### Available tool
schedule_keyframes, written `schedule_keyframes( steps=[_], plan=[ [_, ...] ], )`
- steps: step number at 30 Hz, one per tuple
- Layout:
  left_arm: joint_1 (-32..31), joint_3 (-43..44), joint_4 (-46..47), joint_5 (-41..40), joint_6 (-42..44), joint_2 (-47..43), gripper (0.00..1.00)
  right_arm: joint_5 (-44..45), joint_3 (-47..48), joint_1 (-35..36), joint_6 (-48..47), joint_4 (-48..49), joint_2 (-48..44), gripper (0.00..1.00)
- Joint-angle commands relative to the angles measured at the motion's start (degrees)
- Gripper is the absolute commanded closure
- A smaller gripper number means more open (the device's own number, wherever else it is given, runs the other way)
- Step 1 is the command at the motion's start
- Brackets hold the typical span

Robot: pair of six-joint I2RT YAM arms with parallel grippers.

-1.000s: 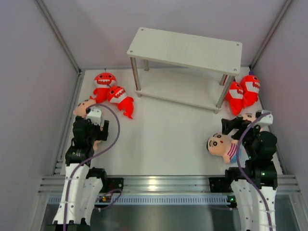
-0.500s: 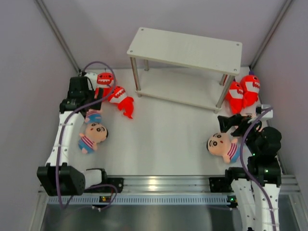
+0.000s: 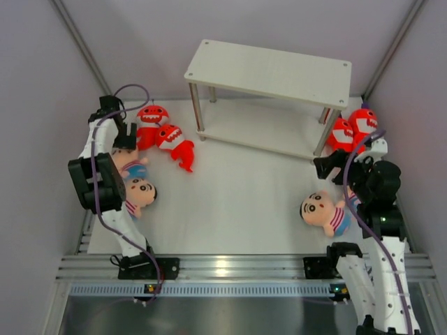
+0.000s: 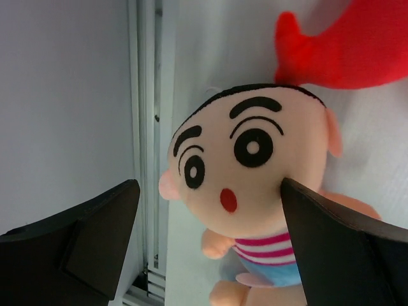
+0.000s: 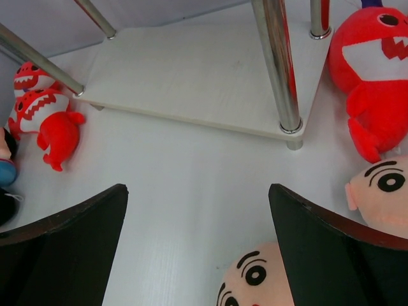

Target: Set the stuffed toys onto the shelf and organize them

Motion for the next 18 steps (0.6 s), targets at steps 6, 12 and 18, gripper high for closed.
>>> schedule_keyframes(
  steps=[6,12,18],
  plan=[
    [2.1,1.7,-1.3,-1.0,-4.0,8.1,0.05,0.3,5.3,0.7,-1.4,3.2,8.7,0.09],
    [3.3,-0.2,-1.3,2.9,-3.5,3.7,1.00,2.5,4.3,0.7,-1.3,4.5,6.7,0.09],
    [3.2,0.1,-1.4,7.2,-2.9,-8.3,1.00,2.4,7.1,0.7,-2.6,2.6,4.6,0.09]
  ],
)
